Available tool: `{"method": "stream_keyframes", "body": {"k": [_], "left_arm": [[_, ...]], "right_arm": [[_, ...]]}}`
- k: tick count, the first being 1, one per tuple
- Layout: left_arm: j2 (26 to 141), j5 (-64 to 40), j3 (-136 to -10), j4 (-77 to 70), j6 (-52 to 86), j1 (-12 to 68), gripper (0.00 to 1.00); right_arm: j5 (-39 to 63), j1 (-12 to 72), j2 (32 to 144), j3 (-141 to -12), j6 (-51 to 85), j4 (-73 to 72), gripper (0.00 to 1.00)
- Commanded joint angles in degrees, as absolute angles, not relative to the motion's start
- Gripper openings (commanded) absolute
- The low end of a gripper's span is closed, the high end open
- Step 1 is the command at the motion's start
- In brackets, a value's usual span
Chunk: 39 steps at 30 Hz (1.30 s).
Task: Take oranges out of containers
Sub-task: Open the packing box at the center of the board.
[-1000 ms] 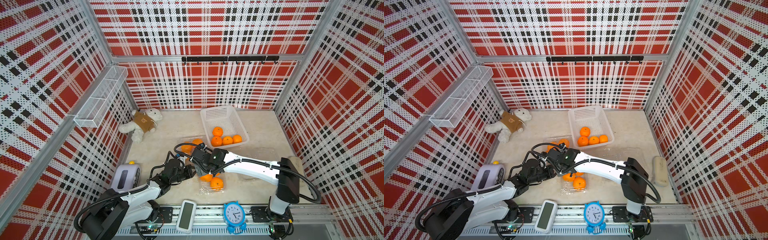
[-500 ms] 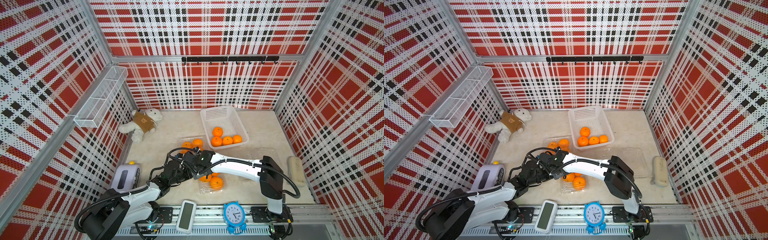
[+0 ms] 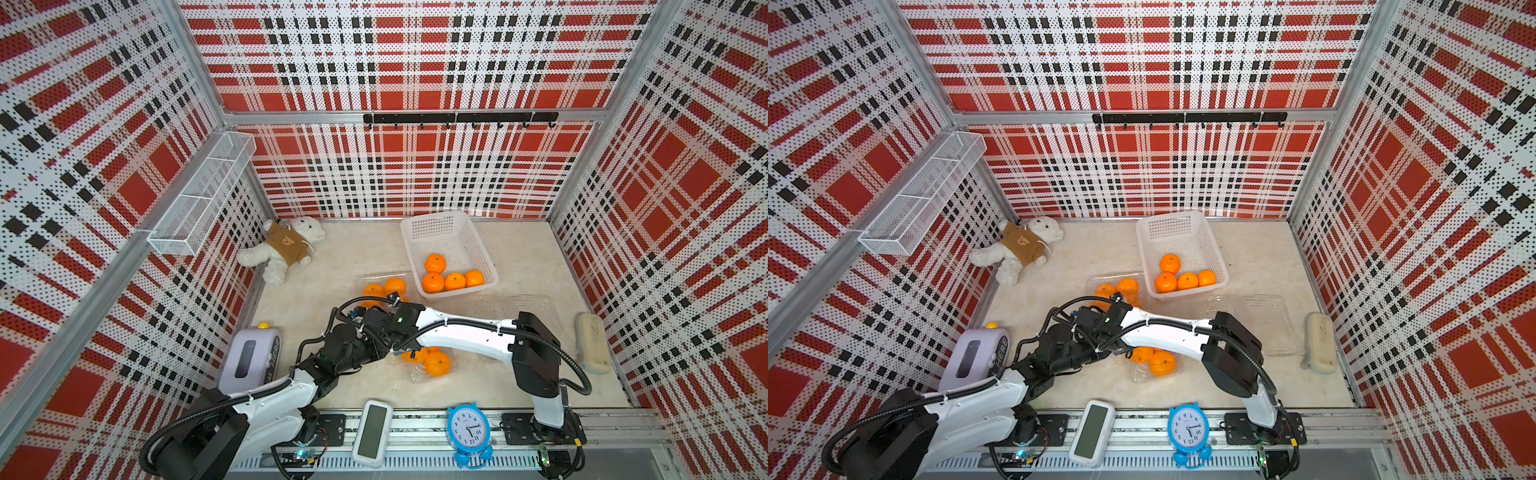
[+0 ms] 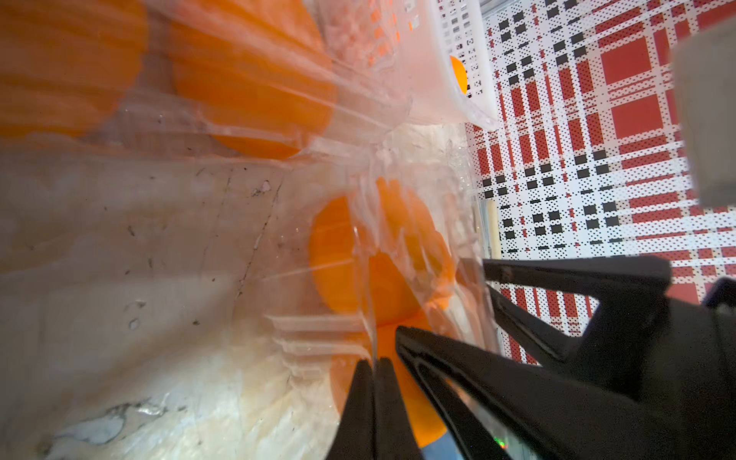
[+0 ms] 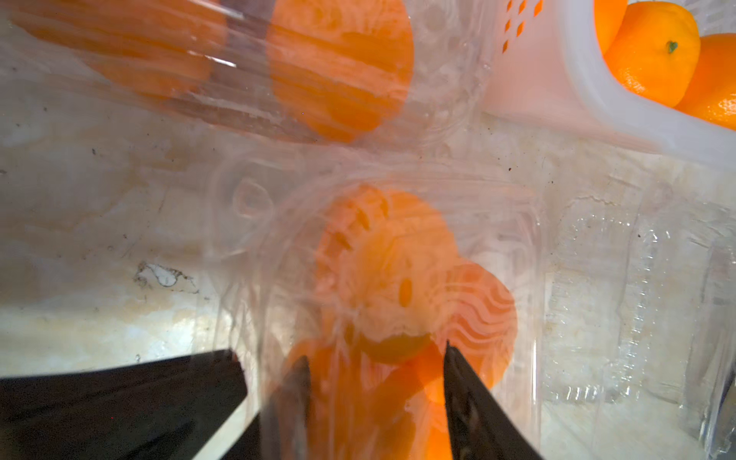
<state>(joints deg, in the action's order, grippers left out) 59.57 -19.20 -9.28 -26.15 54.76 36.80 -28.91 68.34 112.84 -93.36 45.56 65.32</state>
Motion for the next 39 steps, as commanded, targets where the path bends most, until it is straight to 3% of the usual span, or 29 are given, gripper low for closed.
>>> {"method": "stream_keyframes", "body": {"k": [1, 19, 22, 26, 31, 34, 36, 39], "left_arm": [[59.7, -18.0, -9.3, -26.2, 52.6, 37.0, 0.0], [71.8, -17.7, -9.9, -29.2, 49.5, 37.4, 0.0], [70.7, -18.4, -10.1, -28.5, 49.7, 37.4, 0.0], [66.3, -17.6, -10.8, -22.9, 48.5, 37.4, 0.0], [57.8, -14.5, -11.9, -11.9, 45.8, 37.6, 0.0], [52.7, -12.2, -12.4, -5.0, 44.5, 37.5, 0.13], [49.3, -11.3, -12.6, -0.8, 44.1, 37.3, 0.35], [43.9, -9.7, -13.2, 5.3, 43.8, 37.2, 0.54]], "right_arm": [[-32.1, 67.7, 110.0, -93.2, 45.5, 67.5, 0.45], [-41.6, 64.4, 105.5, -95.2, 44.8, 82.8, 0.45], [-42.0, 62.7, 103.0, -93.6, 45.2, 85.3, 0.54], [-41.8, 59.7, 96.9, -89.5, 45.9, 87.3, 0.77], [-41.6, 57.9, 88.8, -85.6, 47.2, 88.1, 0.9], [-40.4, 58.0, 85.0, -85.1, 48.2, 87.5, 0.91], [-38.0, 58.2, 82.8, -84.9, 47.7, 85.0, 0.92], [-31.6, 59.9, 80.5, -83.0, 45.2, 75.4, 0.93]]}}
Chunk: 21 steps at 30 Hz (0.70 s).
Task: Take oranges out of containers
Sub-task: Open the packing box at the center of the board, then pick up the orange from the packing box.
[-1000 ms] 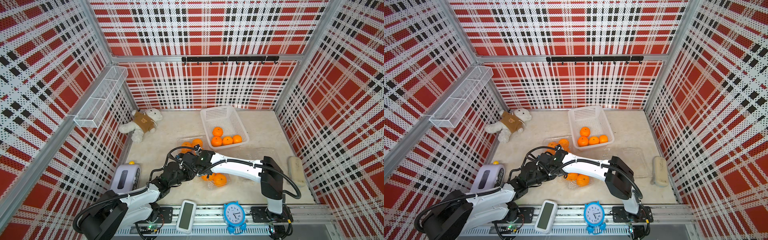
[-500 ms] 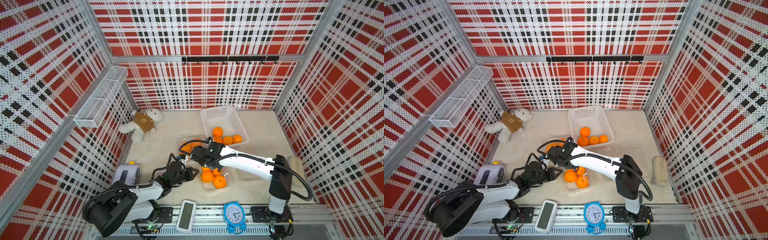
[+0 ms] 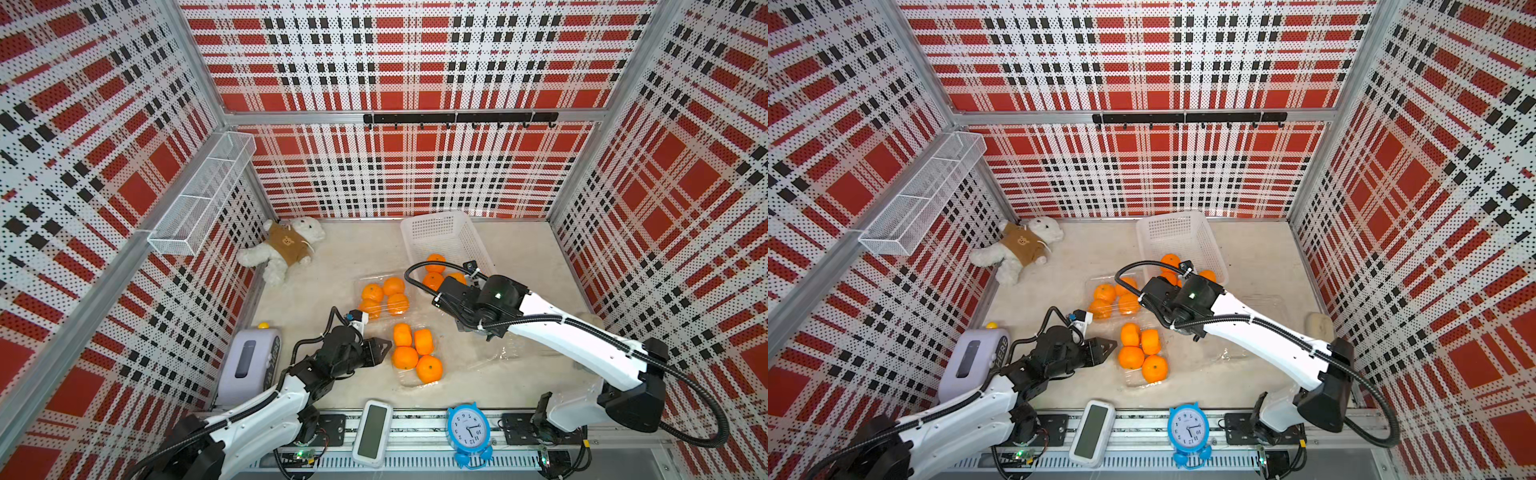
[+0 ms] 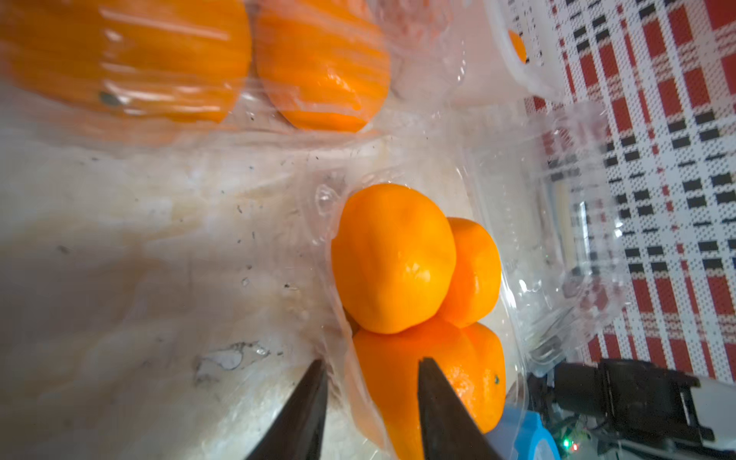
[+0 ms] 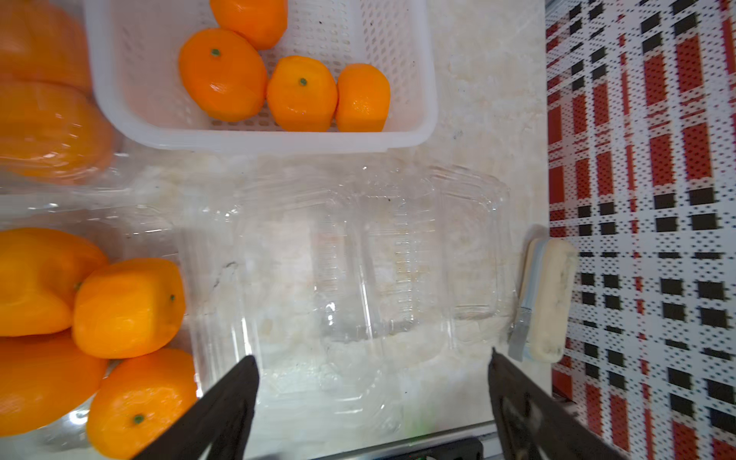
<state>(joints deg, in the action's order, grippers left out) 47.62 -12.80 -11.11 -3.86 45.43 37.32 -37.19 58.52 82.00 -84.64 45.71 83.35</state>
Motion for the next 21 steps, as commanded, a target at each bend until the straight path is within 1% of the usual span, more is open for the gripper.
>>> {"method": "stream_keyframes", "body": {"k": [1, 5, 8, 12, 16, 17, 18, 21], "left_arm": [[42.1, -9.1, -13.4, 7.2, 43.5, 37.1, 0.57], [34.1, -6.3, -15.4, 15.5, 42.2, 36.7, 0.69], [29.0, -4.8, -17.2, 20.3, 41.3, 36.4, 0.74], [24.3, -3.5, -20.4, 26.2, 39.9, 36.2, 0.83], [22.4, -3.3, -22.2, 28.2, 40.9, 36.5, 0.88], [22.1, -3.2, -22.9, 29.0, 41.0, 36.5, 0.91], [21.7, -3.3, -23.6, 29.6, 41.0, 36.5, 0.99], [20.8, -3.3, -25.3, 31.1, 41.1, 36.5, 0.99]], "right_arm": [[-29.6, 60.6, 80.2, -82.1, 44.9, 71.8, 0.94], [-22.3, 63.3, 82.3, -78.0, 45.9, 58.3, 0.93], [-19.6, 64.1, 86.4, -77.1, 47.0, 53.6, 0.92], [-18.2, 64.2, 92.5, -77.8, 49.5, 52.4, 0.87], [-18.9, 64.3, 96.4, -78.2, 51.7, 52.9, 0.87], [-19.3, 64.2, 97.1, -78.2, 52.2, 53.2, 0.87], [-19.6, 64.2, 97.6, -78.0, 52.6, 53.1, 0.87], [-19.6, 63.6, 98.2, -76.1, 53.4, 51.6, 0.84]]}}
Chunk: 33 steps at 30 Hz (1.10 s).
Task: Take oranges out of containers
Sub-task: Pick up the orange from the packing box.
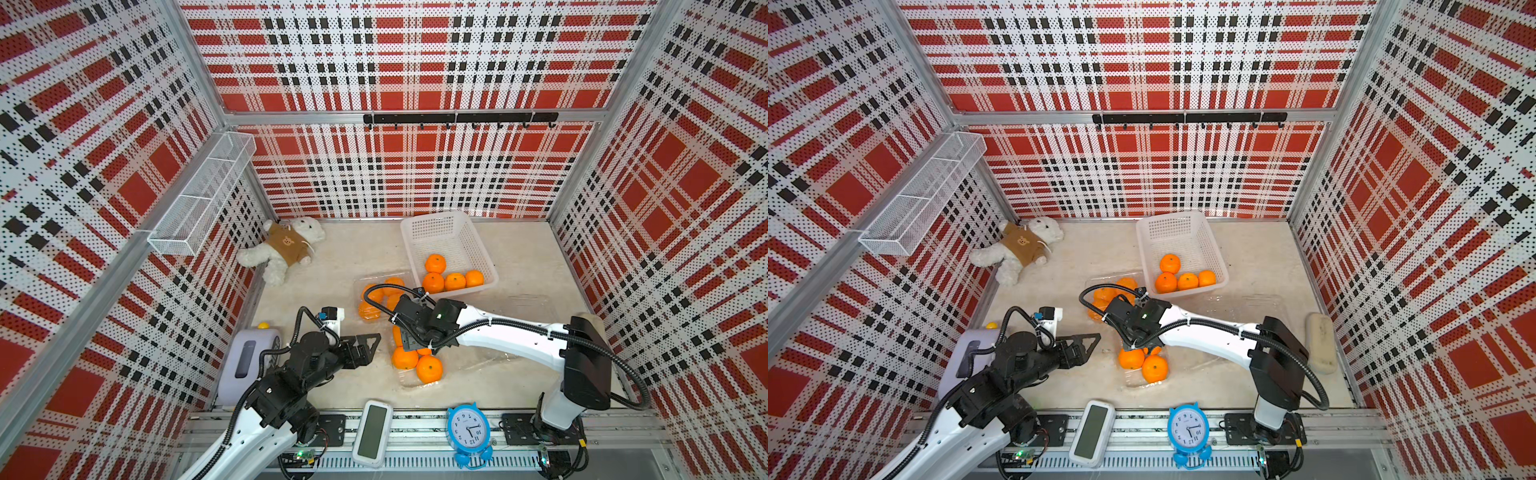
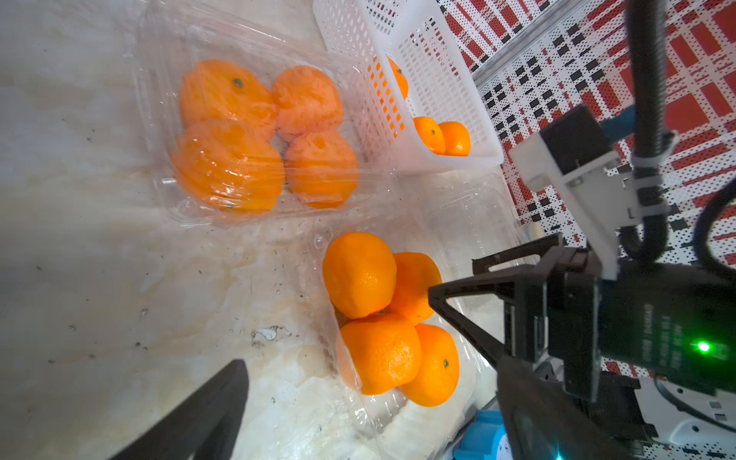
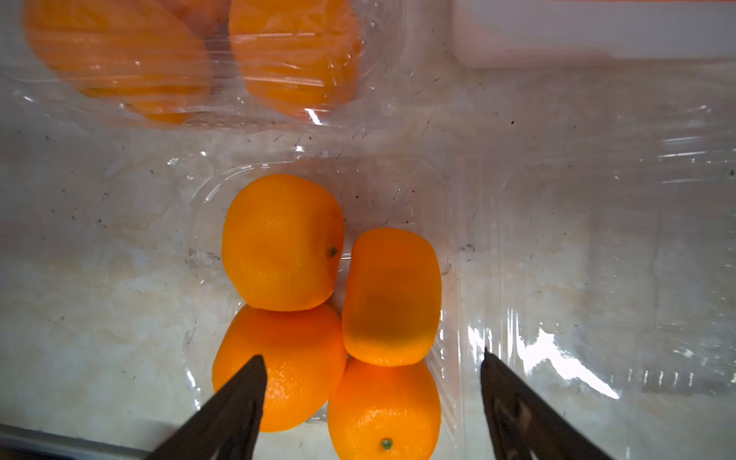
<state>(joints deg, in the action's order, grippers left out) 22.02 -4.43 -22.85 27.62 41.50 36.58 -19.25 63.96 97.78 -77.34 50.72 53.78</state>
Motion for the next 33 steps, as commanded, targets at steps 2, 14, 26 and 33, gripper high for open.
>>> {"method": "stream_keyframes", "body": {"k": [2, 14, 26, 33], "left_arm": [[20.4, -3.3, -26.5, 32.0, 41.2, 36.4, 1.0], [19.3, 0.0, -36.4, 40.0, 36.3, 36.3, 0.99], [22.7, 4.6, -45.3, 47.6, 24.0, 36.0, 1.0], [22.7, 3.4, -43.9, 45.0, 22.4, 35.1, 0.99]], "right_arm": [[-19.2, 63.0, 98.3, -74.6, 53.7, 50.2, 0.82], [-16.0, 60.6, 100.3, -70.6, 52.2, 43.3, 0.68], [-16.3, 60.2, 102.7, -75.7, 49.1, 47.1, 0.43], [-18.1, 58.5, 96.4, -87.9, 40.5, 57.0, 0.38]]}}
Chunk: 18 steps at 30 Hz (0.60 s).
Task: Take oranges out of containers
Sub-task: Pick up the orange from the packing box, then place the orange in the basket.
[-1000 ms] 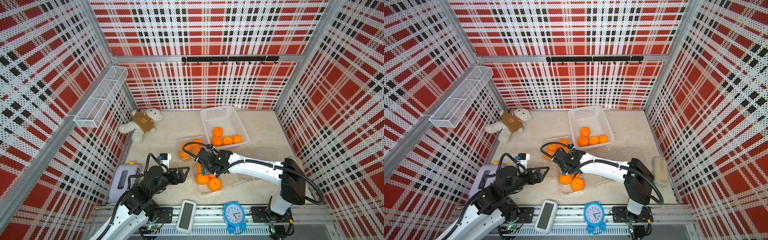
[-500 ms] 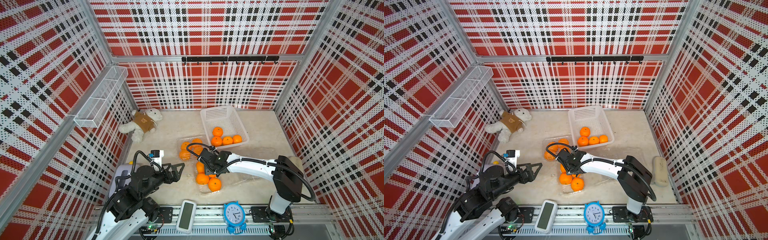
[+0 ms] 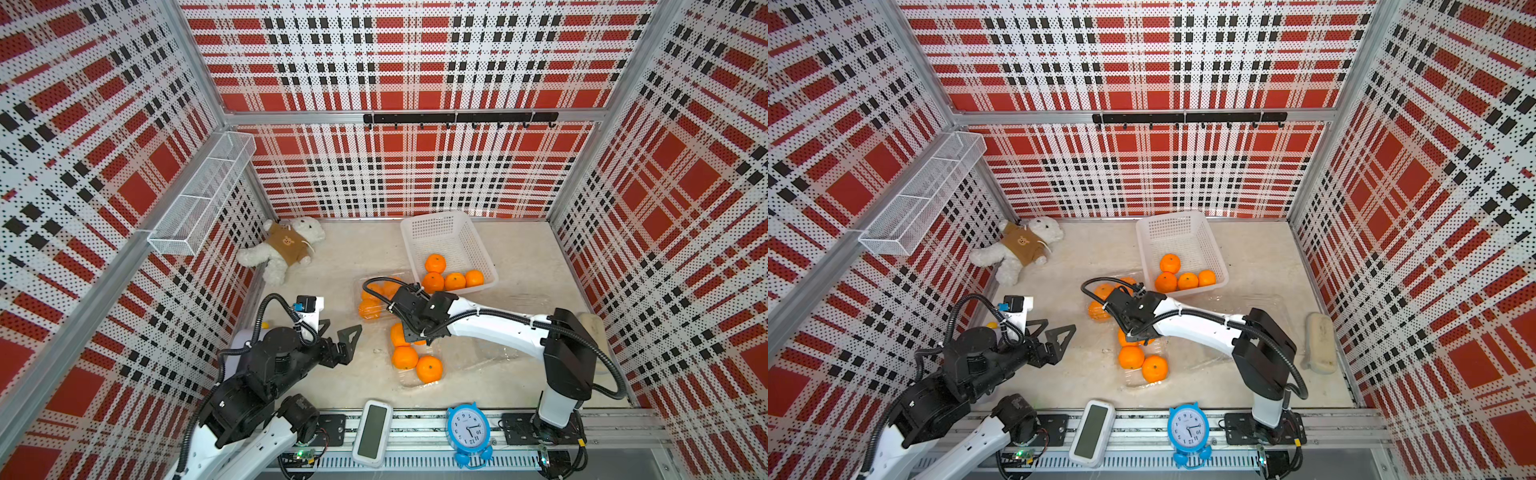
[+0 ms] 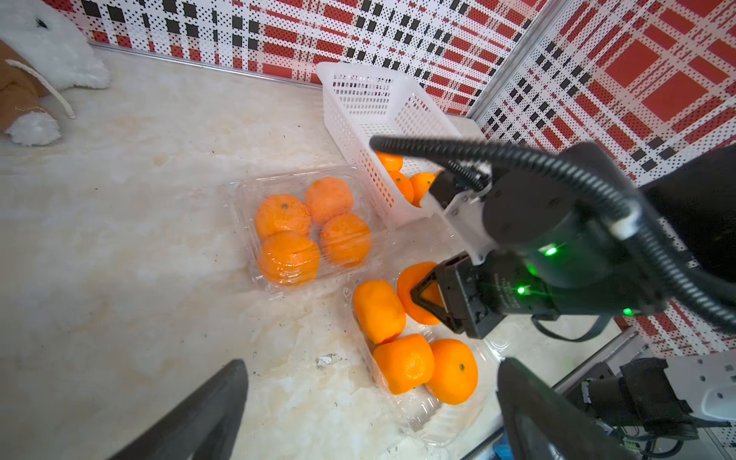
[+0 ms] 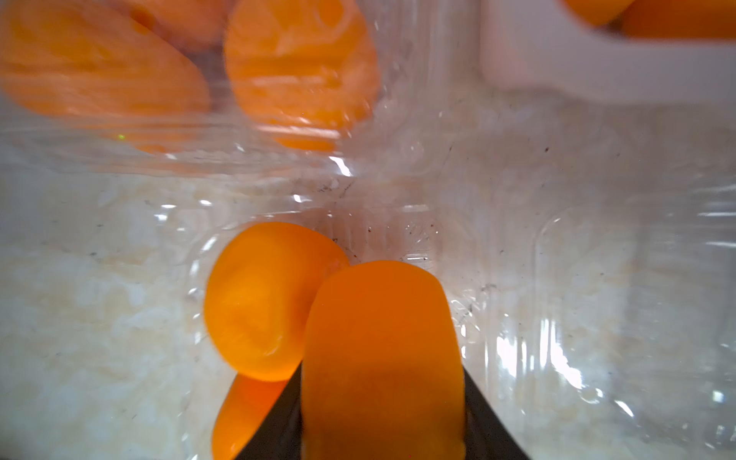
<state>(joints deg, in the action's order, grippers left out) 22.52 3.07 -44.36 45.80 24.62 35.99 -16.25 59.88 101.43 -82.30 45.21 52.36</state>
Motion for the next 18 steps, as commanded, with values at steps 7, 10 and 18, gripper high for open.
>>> {"method": "stream_keyframes", "body": {"k": [7, 10, 18], "left_arm": [[23.9, -3.3, -42.2, 41.5, 21.4, 30.8, 0.99], [24.8, -6.0, -41.7, 40.1, 21.2, 28.8, 0.99], [28.2, -9.5, -41.2, 38.9, 21.1, 24.8, 1.0]], "right_arm": [[-13.0, 44.4, 94.7, -99.7, 26.0, 56.9, 0.4], [-8.3, 36.7, 98.2, -103.9, 17.5, 54.5, 0.4], [-1.7, 23.7, 114.2, -117.9, 8.2, 54.9, 0.38]]}}
